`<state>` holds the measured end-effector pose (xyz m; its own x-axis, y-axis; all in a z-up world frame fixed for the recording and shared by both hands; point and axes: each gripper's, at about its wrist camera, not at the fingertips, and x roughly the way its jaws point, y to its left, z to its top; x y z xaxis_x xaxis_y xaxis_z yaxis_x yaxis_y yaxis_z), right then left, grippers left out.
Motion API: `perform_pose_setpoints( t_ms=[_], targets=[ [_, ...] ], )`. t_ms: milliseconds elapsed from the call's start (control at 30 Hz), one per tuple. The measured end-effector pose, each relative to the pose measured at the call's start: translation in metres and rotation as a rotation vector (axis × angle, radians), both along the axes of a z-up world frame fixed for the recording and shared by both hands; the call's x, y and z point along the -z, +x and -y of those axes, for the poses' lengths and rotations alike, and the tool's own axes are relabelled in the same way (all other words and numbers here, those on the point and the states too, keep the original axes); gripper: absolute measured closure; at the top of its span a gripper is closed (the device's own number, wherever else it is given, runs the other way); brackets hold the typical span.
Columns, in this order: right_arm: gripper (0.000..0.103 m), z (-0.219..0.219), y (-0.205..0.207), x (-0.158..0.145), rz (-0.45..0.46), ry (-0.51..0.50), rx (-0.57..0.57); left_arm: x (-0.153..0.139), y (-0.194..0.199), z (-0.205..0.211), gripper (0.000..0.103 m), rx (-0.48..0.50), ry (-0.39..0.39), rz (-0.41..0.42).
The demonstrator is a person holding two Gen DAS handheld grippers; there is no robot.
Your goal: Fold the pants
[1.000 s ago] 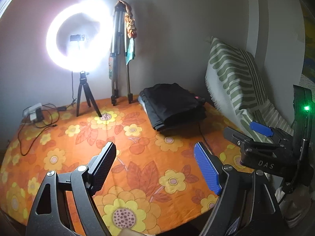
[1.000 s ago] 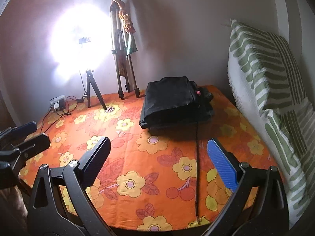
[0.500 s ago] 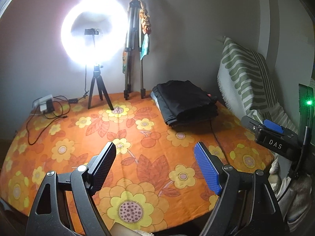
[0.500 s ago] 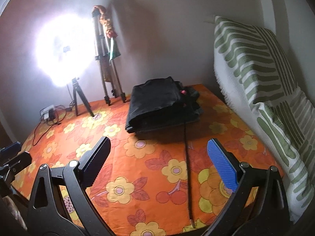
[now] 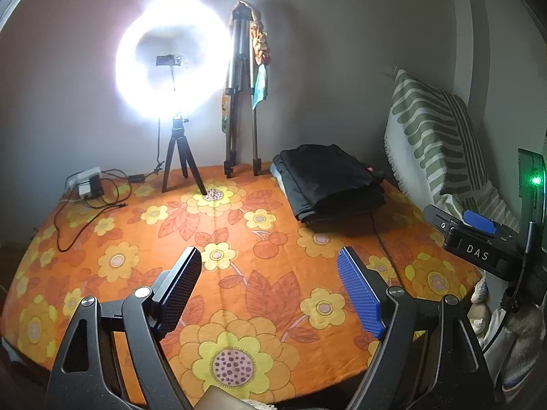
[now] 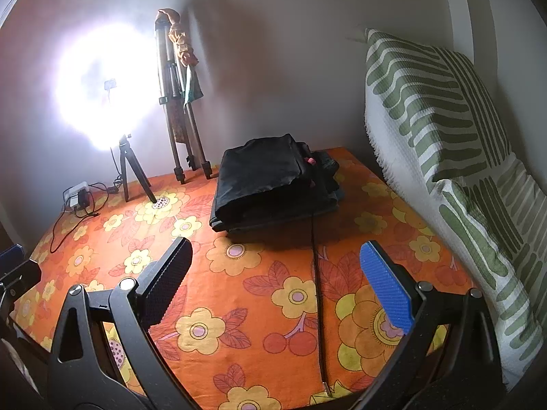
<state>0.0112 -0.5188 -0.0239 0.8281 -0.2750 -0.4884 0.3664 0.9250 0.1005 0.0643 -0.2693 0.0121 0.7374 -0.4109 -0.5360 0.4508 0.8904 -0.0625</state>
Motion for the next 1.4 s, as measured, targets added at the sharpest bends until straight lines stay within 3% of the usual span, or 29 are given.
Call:
perform_pose_setpoints(
  t_ms=[1400],
  targets=[
    [0.003, -0.010, 0.015, 0.002, -0.022, -0.022, -0.034, -0.003, -0.008, -0.004, 0.021, -0.023, 0.006, 0.028]
  ],
)
